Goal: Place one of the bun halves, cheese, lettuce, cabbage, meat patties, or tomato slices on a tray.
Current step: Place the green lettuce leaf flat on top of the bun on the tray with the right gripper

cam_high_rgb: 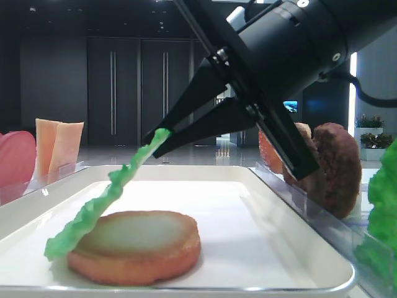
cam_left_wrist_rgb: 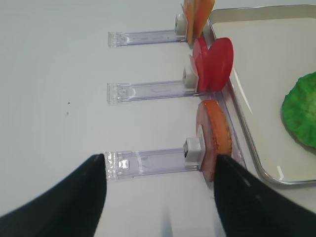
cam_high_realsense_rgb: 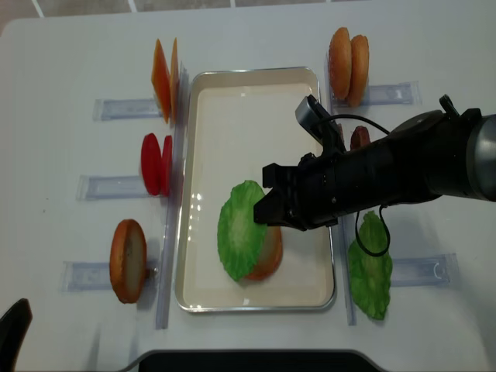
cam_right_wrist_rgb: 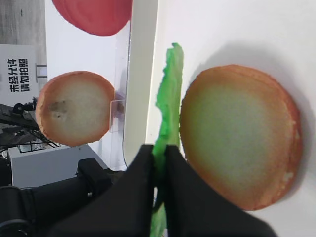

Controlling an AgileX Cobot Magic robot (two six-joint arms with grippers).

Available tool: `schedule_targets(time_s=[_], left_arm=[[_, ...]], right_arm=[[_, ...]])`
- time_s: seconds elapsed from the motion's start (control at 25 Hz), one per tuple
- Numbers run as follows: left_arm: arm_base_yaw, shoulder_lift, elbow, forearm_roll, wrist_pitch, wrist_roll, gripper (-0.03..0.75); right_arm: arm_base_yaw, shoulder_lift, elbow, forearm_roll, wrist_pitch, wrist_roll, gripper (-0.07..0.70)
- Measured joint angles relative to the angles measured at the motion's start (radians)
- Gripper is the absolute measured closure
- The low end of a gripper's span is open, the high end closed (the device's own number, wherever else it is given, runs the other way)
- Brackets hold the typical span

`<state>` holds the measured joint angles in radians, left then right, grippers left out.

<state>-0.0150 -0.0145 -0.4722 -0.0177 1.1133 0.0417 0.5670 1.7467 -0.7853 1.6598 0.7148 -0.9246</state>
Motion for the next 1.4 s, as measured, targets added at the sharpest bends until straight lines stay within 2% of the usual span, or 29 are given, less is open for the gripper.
schedule_targets(time_s=[0.28,0.36,0.6,0.68,0.96,1.04,1.2,1.4], left_arm=[[0.0,0.0,0.0,0.0,0.0,-0.001,0.199],[0.0,0.0,0.0,0.0,0.0,-0.001,0.199],[0.0,0.0,0.0,0.0,0.0,-0.001,0.199],[0.0,0.0,0.0,0.0,0.0,-0.001,0.199],[0.0,0.0,0.0,0.0,0.0,-0.001,0.199],[0.0,0.0,0.0,0.0,0.0,-0.001,0.199],[0.0,0.0,0.0,0.0,0.0,-0.001,0.199],[0.0,0.0,0.0,0.0,0.0,-0.001,0.199]], right_arm=[[0.0,0.0,0.0,-0.021,-0.022,0.021,0.582],[0.0,0.0,0.0,-0.023,-0.021,0.022,0.54],[0.0,0.0,0.0,-0.023,-0.029,0.023,0.315],[0.0,0.0,0.0,-0.023,-0.03,0.023,0.27],[0.0,-0.011,-0.002,-0.052,-0.041,0.045,0.238],[0.0,-0.03,-0.012,-0.125,-0.056,0.098,0.237],[0.0,-0.084,-0.048,-0.333,-0.102,0.284,0.237],[0.0,-0.136,-0.099,-0.58,-0.113,0.505,0.237]])
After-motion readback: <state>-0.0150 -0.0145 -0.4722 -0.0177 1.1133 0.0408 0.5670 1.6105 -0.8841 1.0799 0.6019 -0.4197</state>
